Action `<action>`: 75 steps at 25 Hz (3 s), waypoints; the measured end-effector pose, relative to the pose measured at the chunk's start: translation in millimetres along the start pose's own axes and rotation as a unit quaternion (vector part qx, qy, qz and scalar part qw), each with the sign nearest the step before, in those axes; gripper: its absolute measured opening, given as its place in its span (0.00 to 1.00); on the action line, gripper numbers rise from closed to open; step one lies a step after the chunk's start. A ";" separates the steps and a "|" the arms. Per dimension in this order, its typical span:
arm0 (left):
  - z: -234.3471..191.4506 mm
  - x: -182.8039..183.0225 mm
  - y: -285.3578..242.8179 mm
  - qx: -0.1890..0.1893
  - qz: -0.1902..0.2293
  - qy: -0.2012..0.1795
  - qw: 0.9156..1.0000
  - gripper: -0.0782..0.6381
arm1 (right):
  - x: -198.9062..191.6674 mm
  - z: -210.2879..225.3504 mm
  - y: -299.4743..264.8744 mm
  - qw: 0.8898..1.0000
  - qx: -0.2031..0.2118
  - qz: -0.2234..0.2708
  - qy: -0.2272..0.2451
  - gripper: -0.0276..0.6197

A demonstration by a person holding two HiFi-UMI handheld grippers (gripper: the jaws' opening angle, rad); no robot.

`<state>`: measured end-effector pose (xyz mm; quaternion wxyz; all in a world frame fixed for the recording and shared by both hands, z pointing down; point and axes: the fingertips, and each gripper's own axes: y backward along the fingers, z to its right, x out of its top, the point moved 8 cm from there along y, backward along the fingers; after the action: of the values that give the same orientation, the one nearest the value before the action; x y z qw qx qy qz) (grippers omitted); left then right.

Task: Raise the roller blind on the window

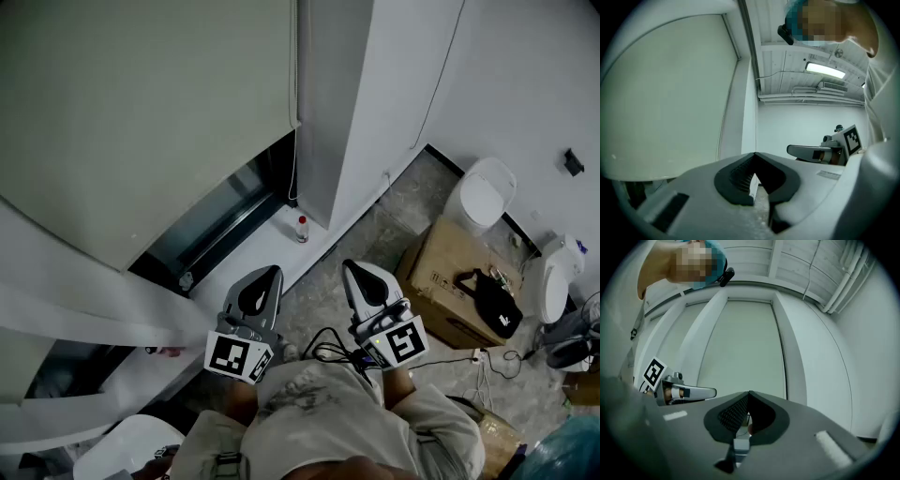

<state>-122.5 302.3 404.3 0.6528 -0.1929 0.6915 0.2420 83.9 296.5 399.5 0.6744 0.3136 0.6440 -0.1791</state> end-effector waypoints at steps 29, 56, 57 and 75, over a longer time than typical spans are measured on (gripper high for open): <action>6.6 -18.5 -70.0 0.044 -0.020 -0.002 0.999 0.12 | -27.0 73.8 -26.5 0.999 0.024 -0.036 0.001 0.06; -117.8 -11.1 -167.4 -0.026 -0.030 0.021 0.999 0.12 | -32.8 120.1 -153.5 0.996 -0.052 -0.065 0.027 0.06; -120.7 -11.9 -172.0 -0.027 -0.031 0.021 0.999 0.12 | -33.2 123.7 -157.9 0.996 -0.054 -0.062 0.027 0.06; -142.3 -21.9 -261.7 0.011 -0.037 0.023 0.999 0.12 | -52.8 209.2 -208.9 0.998 -0.009 -0.056 0.008 0.06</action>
<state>-83.6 6.2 408.8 0.6476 -0.2170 0.7009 0.2055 101.7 -3.3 405.6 0.6606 0.2720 0.6680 -0.2083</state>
